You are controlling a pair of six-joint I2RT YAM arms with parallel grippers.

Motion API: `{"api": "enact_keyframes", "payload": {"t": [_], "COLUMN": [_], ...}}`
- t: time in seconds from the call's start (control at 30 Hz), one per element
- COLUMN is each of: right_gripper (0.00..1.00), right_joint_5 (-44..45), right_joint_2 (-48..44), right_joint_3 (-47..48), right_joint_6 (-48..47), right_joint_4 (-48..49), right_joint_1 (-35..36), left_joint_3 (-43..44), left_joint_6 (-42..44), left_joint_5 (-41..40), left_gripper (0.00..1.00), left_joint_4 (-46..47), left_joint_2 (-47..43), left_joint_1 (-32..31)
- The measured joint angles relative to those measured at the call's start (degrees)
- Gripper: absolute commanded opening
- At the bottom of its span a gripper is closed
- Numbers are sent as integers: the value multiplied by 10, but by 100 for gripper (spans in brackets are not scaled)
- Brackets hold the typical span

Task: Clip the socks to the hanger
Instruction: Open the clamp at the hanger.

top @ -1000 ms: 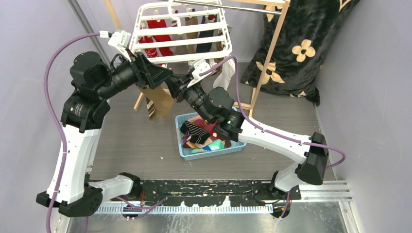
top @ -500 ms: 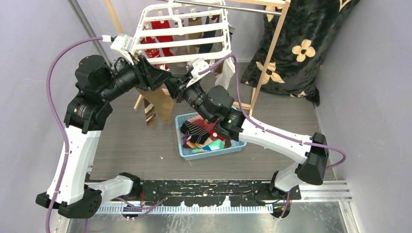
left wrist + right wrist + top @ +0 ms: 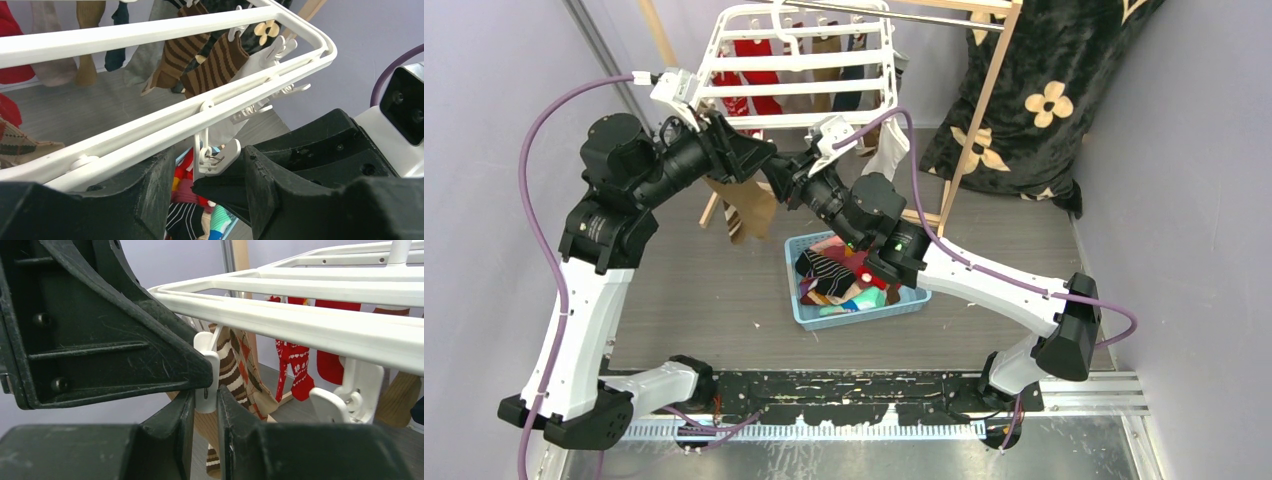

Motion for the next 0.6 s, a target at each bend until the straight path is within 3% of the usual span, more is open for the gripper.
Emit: {"api": "enact_keyframes", "payload": {"t": [0.43, 0.6], "right_gripper": [16, 20], "right_joint_5": [-13, -17], "right_joint_2": [3, 3], "right_joint_3": [11, 11], "right_joint_6": [7, 12], "right_joint_4": [-20, -23], "right_joint_1": [-1, -3], "left_joint_3": [-12, -12], "left_joint_6": [-3, -3], "left_joint_5": [-8, -10], "left_gripper": [49, 34], "left_joint_4": [2, 8], "left_joint_2": [1, 3], "left_joint_1": [0, -1]}}
